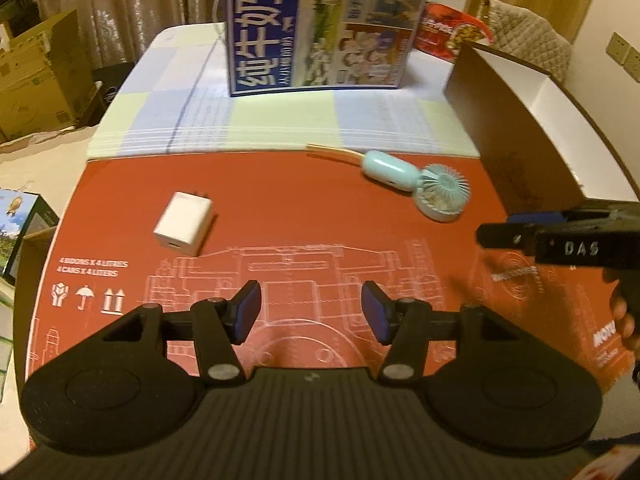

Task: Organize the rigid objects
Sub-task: 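Grasp the white charger plug with the left tool while the right tool grasps the mint-green fan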

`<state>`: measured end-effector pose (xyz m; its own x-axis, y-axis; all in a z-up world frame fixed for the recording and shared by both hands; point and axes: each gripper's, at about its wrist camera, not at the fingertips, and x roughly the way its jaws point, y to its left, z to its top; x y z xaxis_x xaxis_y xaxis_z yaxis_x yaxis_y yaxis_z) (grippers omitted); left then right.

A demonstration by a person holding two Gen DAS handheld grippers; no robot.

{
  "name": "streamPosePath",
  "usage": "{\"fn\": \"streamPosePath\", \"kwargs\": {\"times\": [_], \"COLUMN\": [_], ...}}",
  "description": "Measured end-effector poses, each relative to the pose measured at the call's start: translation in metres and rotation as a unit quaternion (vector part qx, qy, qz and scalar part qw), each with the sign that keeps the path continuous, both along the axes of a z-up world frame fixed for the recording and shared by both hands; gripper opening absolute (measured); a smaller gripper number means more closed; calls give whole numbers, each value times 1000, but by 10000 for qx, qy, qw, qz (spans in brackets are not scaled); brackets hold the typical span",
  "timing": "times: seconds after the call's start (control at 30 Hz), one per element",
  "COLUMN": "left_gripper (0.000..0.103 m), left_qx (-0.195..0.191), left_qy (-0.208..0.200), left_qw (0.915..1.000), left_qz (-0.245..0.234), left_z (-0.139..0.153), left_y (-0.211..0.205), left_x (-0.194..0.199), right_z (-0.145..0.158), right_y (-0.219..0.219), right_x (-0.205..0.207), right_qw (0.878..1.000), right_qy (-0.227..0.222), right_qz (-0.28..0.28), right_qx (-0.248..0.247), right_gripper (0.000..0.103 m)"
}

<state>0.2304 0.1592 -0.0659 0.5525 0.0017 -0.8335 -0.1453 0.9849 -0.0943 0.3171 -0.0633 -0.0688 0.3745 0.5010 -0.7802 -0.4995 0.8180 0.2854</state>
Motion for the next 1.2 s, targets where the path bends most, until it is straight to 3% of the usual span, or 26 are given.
{"fn": "streamPosePath", "kwargs": {"times": [0.27,0.43,0.6,0.83,1.2], "left_gripper": [52,53,63,63,49], "left_qx": [246,426,646,989,836], "left_qy": [-90,-68,-36,117,338], "left_qw": [9993,9983,9973,9949,9959], "left_qz": [259,397,341,173,55], "left_z": [-10,-20,-33,-58,-84], "left_y": [32,54,68,82,94], "left_x": [16,32,48,68,85], "right_z": [-12,-26,-43,-61,-71], "right_y": [17,30,41,55,62], "right_x": [33,55,74,87,88], "right_qw": [9989,9972,9949,9904,9881], "right_qy": [-405,-531,-541,-582,-588], "right_qz": [110,213,224,468,551], "right_qx": [-226,-472,-817,-1167,-1311], "right_gripper": [52,66,71,72,71]}}
